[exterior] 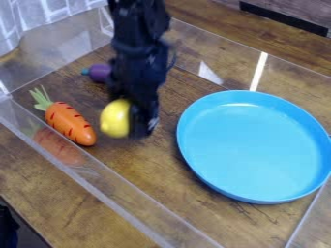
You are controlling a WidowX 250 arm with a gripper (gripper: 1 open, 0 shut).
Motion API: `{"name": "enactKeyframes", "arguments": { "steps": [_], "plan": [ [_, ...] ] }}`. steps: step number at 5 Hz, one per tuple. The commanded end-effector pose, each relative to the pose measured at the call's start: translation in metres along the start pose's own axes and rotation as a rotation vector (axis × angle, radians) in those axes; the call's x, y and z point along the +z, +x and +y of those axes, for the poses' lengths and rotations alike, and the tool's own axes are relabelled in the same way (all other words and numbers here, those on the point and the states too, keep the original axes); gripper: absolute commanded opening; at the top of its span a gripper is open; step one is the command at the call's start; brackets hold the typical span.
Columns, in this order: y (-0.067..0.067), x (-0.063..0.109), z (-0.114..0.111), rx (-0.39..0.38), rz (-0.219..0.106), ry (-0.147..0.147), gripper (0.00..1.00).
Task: Put the lemon on the blue tray
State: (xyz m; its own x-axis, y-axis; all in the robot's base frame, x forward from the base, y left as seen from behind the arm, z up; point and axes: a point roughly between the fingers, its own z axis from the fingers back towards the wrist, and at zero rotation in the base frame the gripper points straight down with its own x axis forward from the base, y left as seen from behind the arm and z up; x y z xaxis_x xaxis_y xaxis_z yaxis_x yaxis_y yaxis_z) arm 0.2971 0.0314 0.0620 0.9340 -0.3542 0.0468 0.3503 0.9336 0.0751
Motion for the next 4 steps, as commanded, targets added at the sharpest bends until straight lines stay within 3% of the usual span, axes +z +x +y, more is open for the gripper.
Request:
{"name": "enactKeyframes", "arguments": {
  "steps": [1, 2, 4],
  "plan": [
    [0.026, 0.033, -0.003, 0.002, -0.088, 0.051, 0.00],
    [0.033, 0.029, -0.015, -0.013, -0.092, 0.045, 0.00],
    [0.033, 0.024, -0.022, 0.004, -0.104, 0.038, 0.00]
  ]
}}
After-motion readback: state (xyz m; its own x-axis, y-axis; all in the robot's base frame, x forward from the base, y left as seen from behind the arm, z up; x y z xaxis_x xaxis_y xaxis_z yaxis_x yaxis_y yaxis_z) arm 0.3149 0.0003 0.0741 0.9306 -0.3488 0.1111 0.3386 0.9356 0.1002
